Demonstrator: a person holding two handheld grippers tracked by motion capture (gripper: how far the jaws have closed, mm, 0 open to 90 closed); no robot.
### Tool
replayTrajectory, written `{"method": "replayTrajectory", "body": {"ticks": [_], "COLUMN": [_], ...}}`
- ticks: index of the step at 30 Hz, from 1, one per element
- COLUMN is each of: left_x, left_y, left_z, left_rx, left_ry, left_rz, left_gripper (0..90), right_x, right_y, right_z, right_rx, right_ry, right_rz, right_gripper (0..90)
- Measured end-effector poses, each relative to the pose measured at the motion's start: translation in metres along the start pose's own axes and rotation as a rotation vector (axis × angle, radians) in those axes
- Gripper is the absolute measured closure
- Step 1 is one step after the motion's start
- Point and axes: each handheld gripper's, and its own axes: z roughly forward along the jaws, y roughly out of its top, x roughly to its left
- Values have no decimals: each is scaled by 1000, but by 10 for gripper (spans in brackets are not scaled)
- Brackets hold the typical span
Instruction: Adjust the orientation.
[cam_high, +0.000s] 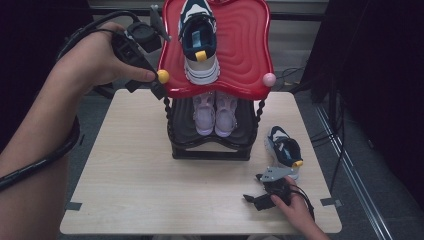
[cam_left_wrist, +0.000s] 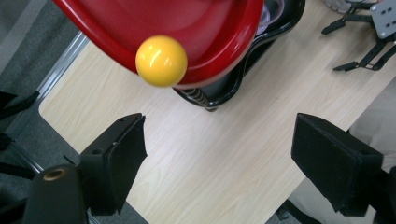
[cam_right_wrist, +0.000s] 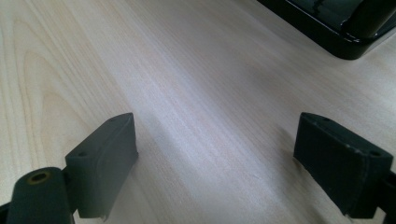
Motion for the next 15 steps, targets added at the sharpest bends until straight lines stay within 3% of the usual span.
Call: {"method": "replayTrajectory", "body": {"ticks": [6,15], "left_x": [2,9], "left_y": [-12,-32], "left_z": [-1,10], "left_rx": [-5,-7], "left_ry": [-7,-12], "left_rz": [-5,-28], "left_gripper": [174,173], "right_x": [0,0], "right_y": [0,0], "right_z": [0,0], "right_rx": [0,1], "right_ry": [0,0], "right_rz": [0,1], "right_gripper": [125,125]}}
